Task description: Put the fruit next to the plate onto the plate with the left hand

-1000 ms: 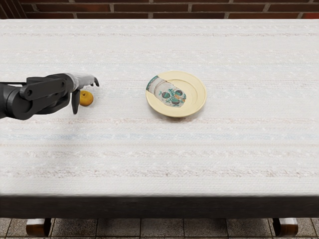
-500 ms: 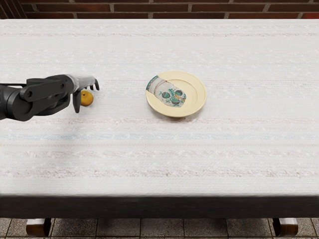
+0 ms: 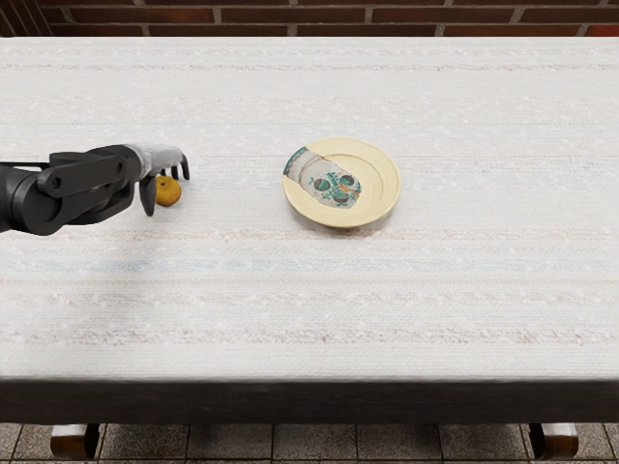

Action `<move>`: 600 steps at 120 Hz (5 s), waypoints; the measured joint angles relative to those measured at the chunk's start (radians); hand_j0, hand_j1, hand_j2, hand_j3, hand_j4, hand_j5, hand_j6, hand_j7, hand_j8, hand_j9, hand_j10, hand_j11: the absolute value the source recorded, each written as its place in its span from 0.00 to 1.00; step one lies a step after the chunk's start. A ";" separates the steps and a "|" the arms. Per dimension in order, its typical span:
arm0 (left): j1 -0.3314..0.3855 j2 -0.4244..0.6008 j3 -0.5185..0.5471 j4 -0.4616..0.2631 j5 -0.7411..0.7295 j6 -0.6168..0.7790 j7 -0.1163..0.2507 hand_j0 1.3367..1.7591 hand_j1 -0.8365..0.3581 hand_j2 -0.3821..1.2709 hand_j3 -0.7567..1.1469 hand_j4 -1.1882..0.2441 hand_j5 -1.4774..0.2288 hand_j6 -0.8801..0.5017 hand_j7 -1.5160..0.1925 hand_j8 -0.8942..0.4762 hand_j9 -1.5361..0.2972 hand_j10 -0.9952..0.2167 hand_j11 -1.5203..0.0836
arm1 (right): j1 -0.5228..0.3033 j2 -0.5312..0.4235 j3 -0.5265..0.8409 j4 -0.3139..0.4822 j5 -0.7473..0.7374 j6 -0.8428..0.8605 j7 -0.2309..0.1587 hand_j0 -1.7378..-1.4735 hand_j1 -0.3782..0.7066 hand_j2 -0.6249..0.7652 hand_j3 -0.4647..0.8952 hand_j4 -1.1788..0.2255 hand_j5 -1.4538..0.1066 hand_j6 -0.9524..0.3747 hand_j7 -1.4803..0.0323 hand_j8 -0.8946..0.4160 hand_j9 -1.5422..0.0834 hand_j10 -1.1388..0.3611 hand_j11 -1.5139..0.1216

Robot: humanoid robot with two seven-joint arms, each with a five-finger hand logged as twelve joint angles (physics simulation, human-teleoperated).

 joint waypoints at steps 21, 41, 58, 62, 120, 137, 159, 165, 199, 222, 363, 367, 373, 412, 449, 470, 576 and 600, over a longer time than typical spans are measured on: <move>0.000 0.000 -0.001 0.003 0.000 0.004 0.000 0.76 0.58 0.28 0.40 0.54 0.55 0.34 0.57 0.35 0.55 0.48 0.61 | 0.000 0.000 0.000 0.000 0.000 0.000 0.000 0.30 0.05 0.45 0.34 0.82 0.91 0.70 0.96 0.66 0.93 0.74 0.91; 0.000 0.000 -0.001 0.005 0.000 0.023 0.000 0.76 0.57 0.28 0.40 0.53 0.54 0.33 0.57 0.34 0.54 0.47 0.61 | 0.000 0.000 0.000 0.000 0.000 0.000 0.000 0.30 0.05 0.45 0.34 0.82 0.91 0.70 0.96 0.66 0.93 0.74 0.91; 0.001 -0.001 -0.001 0.005 -0.001 0.026 0.000 0.76 0.57 0.28 0.40 0.53 0.54 0.33 0.56 0.34 0.54 0.47 0.60 | 0.000 0.000 0.000 0.000 0.000 0.000 0.000 0.30 0.05 0.45 0.34 0.82 0.91 0.70 0.96 0.66 0.93 0.74 0.91; 0.003 -0.002 -0.001 0.004 -0.002 0.027 0.000 0.76 0.57 0.28 0.40 0.53 0.54 0.33 0.56 0.34 0.54 0.47 0.60 | 0.000 0.000 0.000 0.000 0.000 0.000 0.000 0.30 0.05 0.45 0.34 0.82 0.91 0.70 0.96 0.66 0.93 0.74 0.91; 0.010 -0.001 -0.002 -0.004 -0.010 0.054 -0.015 0.76 0.54 0.29 0.40 0.51 0.52 0.31 0.54 0.32 0.52 0.45 0.58 | 0.000 0.000 0.000 0.000 0.001 0.000 0.000 0.30 0.05 0.45 0.34 0.82 0.91 0.70 0.96 0.66 0.93 0.74 0.91; 0.011 -0.001 -0.001 -0.005 -0.011 0.066 -0.022 0.76 0.55 0.31 0.40 0.51 0.52 0.31 0.54 0.32 0.52 0.44 0.58 | 0.000 0.000 0.000 0.000 0.000 0.000 0.000 0.30 0.05 0.45 0.34 0.82 0.91 0.70 0.96 0.66 0.93 0.74 0.91; 0.014 -0.001 -0.001 -0.005 -0.012 0.072 -0.026 0.76 0.54 0.33 0.40 0.51 0.52 0.31 0.54 0.32 0.51 0.44 0.58 | 0.000 0.000 0.000 0.000 0.000 0.000 0.000 0.30 0.05 0.45 0.34 0.82 0.91 0.70 0.96 0.66 0.93 0.74 0.91; 0.014 -0.001 -0.001 -0.005 -0.012 0.073 -0.027 0.76 0.55 0.33 0.40 0.51 0.52 0.30 0.54 0.32 0.51 0.44 0.58 | 0.000 0.000 0.000 0.000 0.000 0.000 0.000 0.30 0.05 0.45 0.34 0.82 0.91 0.70 0.96 0.66 0.93 0.74 0.91; 0.017 0.006 -0.001 -0.006 -0.011 0.073 -0.029 0.76 0.53 0.32 0.40 0.50 0.50 0.30 0.53 0.31 0.50 0.43 0.56 | 0.000 0.000 0.000 0.000 0.000 0.000 0.000 0.30 0.05 0.45 0.34 0.82 0.91 0.70 0.96 0.66 0.93 0.74 0.91; 0.015 0.011 0.003 -0.005 -0.010 0.074 -0.029 0.76 0.52 0.31 0.40 0.49 0.50 0.29 0.52 0.30 0.50 0.43 0.56 | 0.000 0.000 0.000 0.000 0.000 0.000 0.000 0.30 0.05 0.45 0.34 0.82 0.91 0.70 0.96 0.66 0.93 0.74 0.91; 0.023 0.013 0.012 -0.030 -0.002 0.075 -0.028 0.80 0.47 0.24 0.49 0.37 0.37 0.36 0.37 0.37 0.34 0.25 0.38 | 0.000 0.000 0.000 0.000 0.000 0.000 0.000 0.30 0.05 0.45 0.34 0.82 0.91 0.70 0.96 0.66 0.93 0.74 0.91; 0.023 0.013 0.012 -0.032 -0.002 0.074 -0.027 0.80 0.47 0.24 0.49 0.38 0.37 0.36 0.37 0.38 0.33 0.24 0.37 | 0.000 0.000 0.000 0.000 0.001 0.000 0.000 0.30 0.05 0.45 0.34 0.82 0.91 0.70 0.96 0.66 0.93 0.74 0.91; 0.022 0.018 0.012 -0.035 -0.003 0.074 -0.028 0.77 0.47 0.25 0.46 0.39 0.36 0.38 0.33 0.38 0.32 0.23 0.36 | 0.000 0.000 0.000 0.000 0.000 0.000 0.000 0.30 0.05 0.45 0.34 0.82 0.91 0.70 0.96 0.66 0.93 0.74 0.91; 0.004 0.020 0.012 -0.059 -0.006 0.070 -0.027 0.76 0.44 0.42 0.34 0.37 0.29 0.37 0.29 0.35 0.28 0.18 0.31 | 0.000 0.000 0.000 0.000 0.000 0.000 0.000 0.30 0.05 0.45 0.34 0.82 0.91 0.70 0.96 0.66 0.93 0.74 0.91; -0.054 0.022 0.009 -0.092 -0.048 0.067 -0.028 0.75 0.43 0.41 0.38 0.41 0.25 0.40 0.28 0.37 0.27 0.17 0.30 | 0.000 0.000 0.000 0.000 0.000 0.000 0.000 0.30 0.05 0.45 0.34 0.82 0.91 0.70 0.96 0.66 0.93 0.74 0.91; -0.108 0.019 0.006 -0.137 -0.105 0.064 -0.028 0.74 0.40 0.45 0.39 0.42 0.25 0.41 0.27 0.39 0.26 0.18 0.29 | 0.000 0.000 0.000 0.000 0.000 0.000 0.000 0.30 0.05 0.45 0.34 0.82 0.91 0.70 0.96 0.66 0.93 0.74 0.91; -0.255 -0.076 -0.069 -0.293 -0.247 0.054 -0.027 0.75 0.45 0.50 0.40 0.30 0.23 0.34 0.27 0.34 0.27 0.18 0.30 | 0.000 0.000 0.000 0.000 0.000 0.000 0.000 0.30 0.05 0.45 0.34 0.82 0.91 0.70 0.96 0.66 0.93 0.74 0.91; -0.270 -0.127 -0.076 -0.291 -0.255 0.062 -0.027 0.75 0.45 0.53 0.40 0.30 0.23 0.33 0.28 0.33 0.27 0.18 0.30 | 0.000 0.000 0.000 0.000 0.000 0.000 0.000 0.30 0.05 0.45 0.34 0.82 0.91 0.70 0.96 0.66 0.93 0.74 0.91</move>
